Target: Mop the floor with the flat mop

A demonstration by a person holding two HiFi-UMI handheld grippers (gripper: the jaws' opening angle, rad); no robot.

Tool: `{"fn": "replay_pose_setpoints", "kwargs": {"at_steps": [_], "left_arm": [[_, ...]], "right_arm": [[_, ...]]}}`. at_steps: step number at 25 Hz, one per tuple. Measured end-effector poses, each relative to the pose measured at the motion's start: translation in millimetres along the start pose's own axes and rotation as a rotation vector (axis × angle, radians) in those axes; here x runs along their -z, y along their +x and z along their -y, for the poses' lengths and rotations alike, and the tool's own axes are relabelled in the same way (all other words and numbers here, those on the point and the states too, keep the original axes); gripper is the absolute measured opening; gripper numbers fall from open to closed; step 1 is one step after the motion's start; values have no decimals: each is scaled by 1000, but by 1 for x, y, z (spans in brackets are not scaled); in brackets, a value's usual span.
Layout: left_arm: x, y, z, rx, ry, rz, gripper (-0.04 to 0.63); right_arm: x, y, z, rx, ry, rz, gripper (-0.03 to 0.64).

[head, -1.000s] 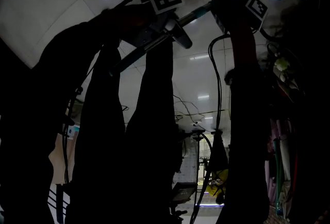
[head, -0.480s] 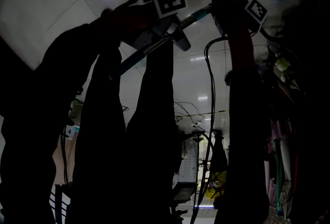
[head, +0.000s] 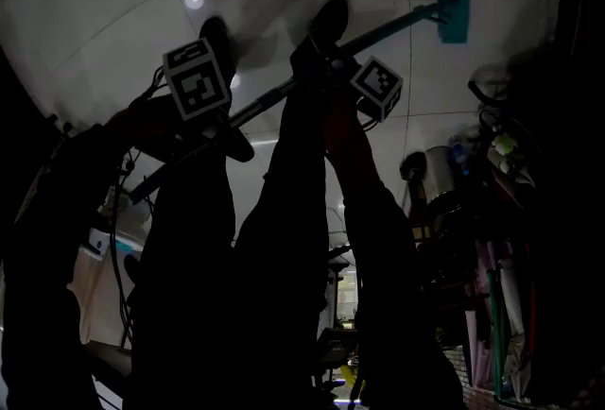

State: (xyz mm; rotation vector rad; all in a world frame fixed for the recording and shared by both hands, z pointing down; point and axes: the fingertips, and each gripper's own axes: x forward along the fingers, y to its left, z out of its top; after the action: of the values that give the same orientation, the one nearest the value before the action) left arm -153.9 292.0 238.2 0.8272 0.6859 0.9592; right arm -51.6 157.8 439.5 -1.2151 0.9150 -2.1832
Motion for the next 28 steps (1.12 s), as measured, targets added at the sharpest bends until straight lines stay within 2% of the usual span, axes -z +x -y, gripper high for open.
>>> {"fn": "replay_pose_setpoints", "kwargs": {"at_steps": [4,8,10,15,21,23,28], "left_arm": [[66,-13,-19,7,-3,33,14],[133,-32,-45,-24,4,21,15],[150,-35,-55,-32,-8,12,15],[165,-36,-70,-37,-43,27,15],[153,-34,-79,-70,-55,60,8],[145,-36,-77,-59,-51,68,6],[70,-31,-57,-35,-23,32,8]], "right_arm": [[77,19,7,4,14,-51,63],[151,48,9,11,30,-77,63],[170,56,15,10,37,-84,62],[195,66,34,7,63,-120,63],[181,64,41,9,63,-98,61],[172,64,38,6,60,-91,60],[90,52,31,4,73,-38,57]]}}
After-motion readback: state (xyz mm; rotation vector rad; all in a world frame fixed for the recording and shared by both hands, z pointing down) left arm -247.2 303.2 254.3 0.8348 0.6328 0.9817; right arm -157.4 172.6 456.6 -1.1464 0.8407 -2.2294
